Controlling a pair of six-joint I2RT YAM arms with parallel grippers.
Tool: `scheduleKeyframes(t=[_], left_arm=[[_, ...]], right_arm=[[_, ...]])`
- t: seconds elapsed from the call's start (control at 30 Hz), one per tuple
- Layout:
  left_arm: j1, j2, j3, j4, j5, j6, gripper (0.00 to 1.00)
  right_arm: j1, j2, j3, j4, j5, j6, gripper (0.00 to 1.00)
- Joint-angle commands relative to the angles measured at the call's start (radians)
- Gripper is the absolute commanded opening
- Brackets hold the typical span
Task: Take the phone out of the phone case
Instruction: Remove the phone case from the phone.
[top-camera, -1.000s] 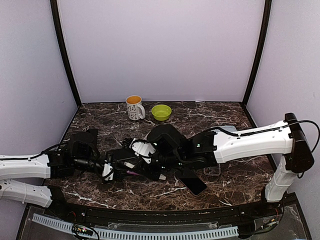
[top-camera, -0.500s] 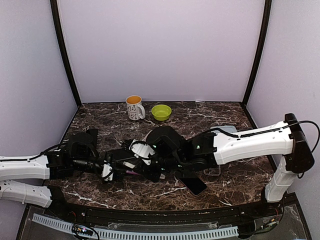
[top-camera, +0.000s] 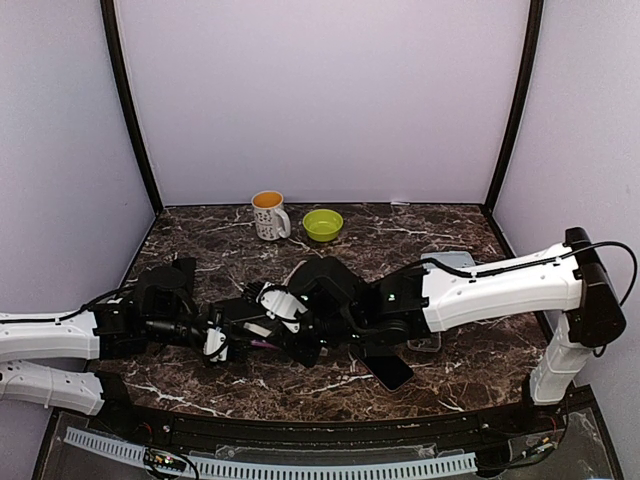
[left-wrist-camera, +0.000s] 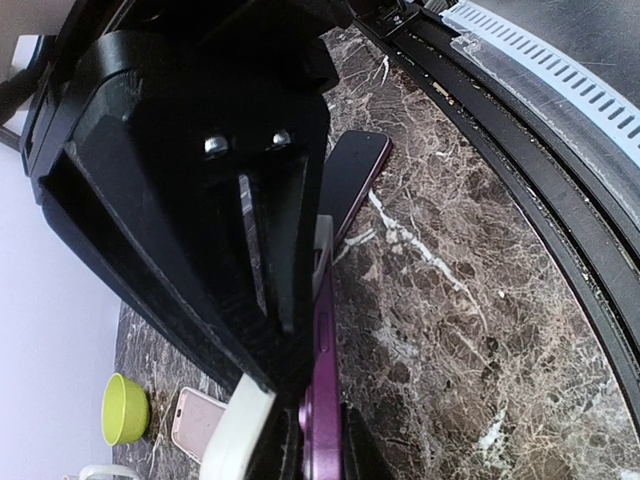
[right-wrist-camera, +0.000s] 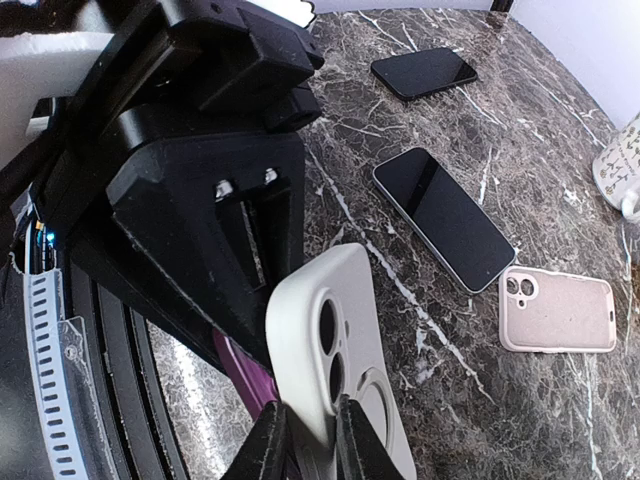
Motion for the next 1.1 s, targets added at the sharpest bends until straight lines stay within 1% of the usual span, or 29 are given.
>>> scheduleKeyframes(t=[0.0, 0.2, 0.43, 0.57, 0.67, 0.83, 1.07], left_arm=[[-0.007, -0.056, 0.009, 0.133, 0.039, 0.0, 0.0], [-0.006, -0.058, 0.009, 0.129, 0.074, -0.006, 0.0], [-0.006, -0.058, 0.008, 0.128, 0.086, -0.009, 0.0], [-0.006, -0.058, 0.008, 0.126, 0.083, -0.007, 0.0], [-0.006, -0.058, 0.008, 0.125, 0.078, -0.003, 0.0], [-0.006, -0.059, 0.008, 0.133, 0.056, 0.003, 0.0], [-0.007, -0.066, 0.007, 0.135, 0.041, 0.003, 0.0]], right_arm=[[0.013, 0.028, 0.014, -0.057, 0.059, 0.001, 0.2], [0.018, 0.058, 0.061, -0.058, 0.102, -0.007, 0.3], [0.026, 0.099, 0.111, -0.085, 0.106, -0.026, 0.32], [0.03, 0.1, 0.111, -0.083, 0.099, -0.03, 0.3], [0.033, 0.106, 0.111, -0.078, 0.069, -0.031, 0.27], [0.039, 0.135, 0.14, -0.119, 0.073, -0.03, 0.24], [0.045, 0.133, 0.14, -0.143, 0.089, -0.019, 0.09]])
